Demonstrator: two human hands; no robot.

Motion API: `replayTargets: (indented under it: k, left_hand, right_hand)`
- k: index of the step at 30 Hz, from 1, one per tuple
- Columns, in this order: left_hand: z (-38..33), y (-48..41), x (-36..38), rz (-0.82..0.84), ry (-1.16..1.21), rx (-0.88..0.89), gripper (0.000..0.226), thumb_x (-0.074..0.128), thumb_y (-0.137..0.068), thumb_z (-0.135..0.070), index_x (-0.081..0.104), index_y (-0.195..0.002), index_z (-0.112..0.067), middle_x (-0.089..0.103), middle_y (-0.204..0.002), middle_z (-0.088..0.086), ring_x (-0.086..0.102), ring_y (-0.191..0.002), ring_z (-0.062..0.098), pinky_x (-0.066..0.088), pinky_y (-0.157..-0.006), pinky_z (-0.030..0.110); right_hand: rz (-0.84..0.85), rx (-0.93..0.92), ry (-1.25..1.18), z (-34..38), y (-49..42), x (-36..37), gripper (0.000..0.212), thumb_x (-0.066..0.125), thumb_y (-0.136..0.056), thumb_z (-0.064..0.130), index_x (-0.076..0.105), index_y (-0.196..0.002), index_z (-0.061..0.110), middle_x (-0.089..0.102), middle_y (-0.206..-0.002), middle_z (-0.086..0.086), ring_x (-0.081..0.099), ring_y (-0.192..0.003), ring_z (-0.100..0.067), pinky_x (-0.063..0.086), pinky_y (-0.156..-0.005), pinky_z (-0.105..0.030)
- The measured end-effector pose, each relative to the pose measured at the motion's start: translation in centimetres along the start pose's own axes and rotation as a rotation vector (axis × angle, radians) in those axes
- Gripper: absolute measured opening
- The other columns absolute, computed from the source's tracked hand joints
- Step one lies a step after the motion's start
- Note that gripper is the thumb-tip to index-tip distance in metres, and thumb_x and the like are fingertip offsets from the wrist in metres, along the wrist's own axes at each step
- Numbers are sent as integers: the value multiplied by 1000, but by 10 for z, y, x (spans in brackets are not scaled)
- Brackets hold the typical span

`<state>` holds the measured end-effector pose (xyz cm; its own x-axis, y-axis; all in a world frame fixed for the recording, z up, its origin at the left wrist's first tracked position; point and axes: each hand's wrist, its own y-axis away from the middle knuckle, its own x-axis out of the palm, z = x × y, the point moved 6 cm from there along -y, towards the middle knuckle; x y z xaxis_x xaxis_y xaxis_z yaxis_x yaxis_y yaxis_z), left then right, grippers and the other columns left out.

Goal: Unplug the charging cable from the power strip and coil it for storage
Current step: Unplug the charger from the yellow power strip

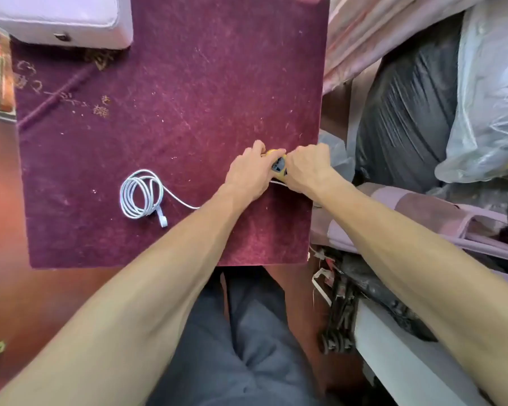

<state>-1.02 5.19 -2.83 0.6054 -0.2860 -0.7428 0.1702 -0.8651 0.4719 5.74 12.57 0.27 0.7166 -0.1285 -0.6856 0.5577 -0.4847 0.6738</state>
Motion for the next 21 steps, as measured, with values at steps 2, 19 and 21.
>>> replayTargets:
  k: [2,19,21]
  left_hand:
    - [-2,-6,0,16,-52,32,54,57,-100,-29,42,-151,-36,49,-128,12,57,-107,33,51,-87,45]
    - [5,-17,12,85,157,-83,61,73,-88,-45,52,-145,-36,46,-126,9,54,-112,30,55,-85,51]
    - [6,-17,14,69,186,-113,61,76,-87,-42,53,-143,-37,45,-124,8,53,-112,29,55,-84,50]
  right_hand:
    - [61,-19,21,-1,-6,3,31,48,-105,37,69,-123,23,75,-118,3,74,-109,-22,40,-76,-32]
    - [48,-161,119,0,-7,14,36,46,-109,35,66,-130,15,74,-122,-5,74,-110,-27,42,-70,-33]
    - [28,-187,135,0,-8,15,38,44,-110,38,67,-128,14,75,-120,-6,75,-108,-27,41,-68,-33]
